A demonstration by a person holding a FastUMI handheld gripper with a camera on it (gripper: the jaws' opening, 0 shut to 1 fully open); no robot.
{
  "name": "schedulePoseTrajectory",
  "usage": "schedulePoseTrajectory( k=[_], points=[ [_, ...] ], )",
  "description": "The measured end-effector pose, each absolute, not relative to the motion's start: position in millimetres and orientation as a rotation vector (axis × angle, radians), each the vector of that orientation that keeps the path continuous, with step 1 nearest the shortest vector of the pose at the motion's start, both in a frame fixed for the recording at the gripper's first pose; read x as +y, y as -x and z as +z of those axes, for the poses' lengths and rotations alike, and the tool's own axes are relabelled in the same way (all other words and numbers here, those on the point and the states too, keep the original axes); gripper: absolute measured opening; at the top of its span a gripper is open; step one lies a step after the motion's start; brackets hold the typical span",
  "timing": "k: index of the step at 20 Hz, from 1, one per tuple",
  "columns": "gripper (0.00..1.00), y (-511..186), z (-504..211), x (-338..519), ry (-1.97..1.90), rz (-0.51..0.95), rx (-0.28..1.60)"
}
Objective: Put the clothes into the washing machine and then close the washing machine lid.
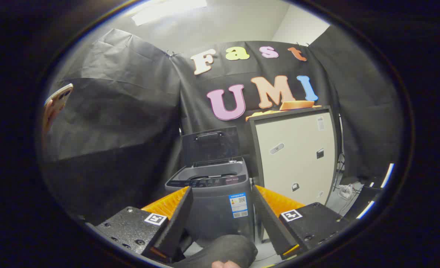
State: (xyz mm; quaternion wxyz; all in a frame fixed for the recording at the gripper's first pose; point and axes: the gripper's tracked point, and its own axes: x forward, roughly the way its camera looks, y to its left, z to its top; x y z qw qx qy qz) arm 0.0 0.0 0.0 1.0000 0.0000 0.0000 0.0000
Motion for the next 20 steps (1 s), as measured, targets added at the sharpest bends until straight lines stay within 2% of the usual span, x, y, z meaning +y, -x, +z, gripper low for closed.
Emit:
schedulePoseTrajectory(
  k=[20],
  points=[
    [0.96, 1.0, -14.2, 2.7, 0.04, 0.015, 0.024]
  ],
)
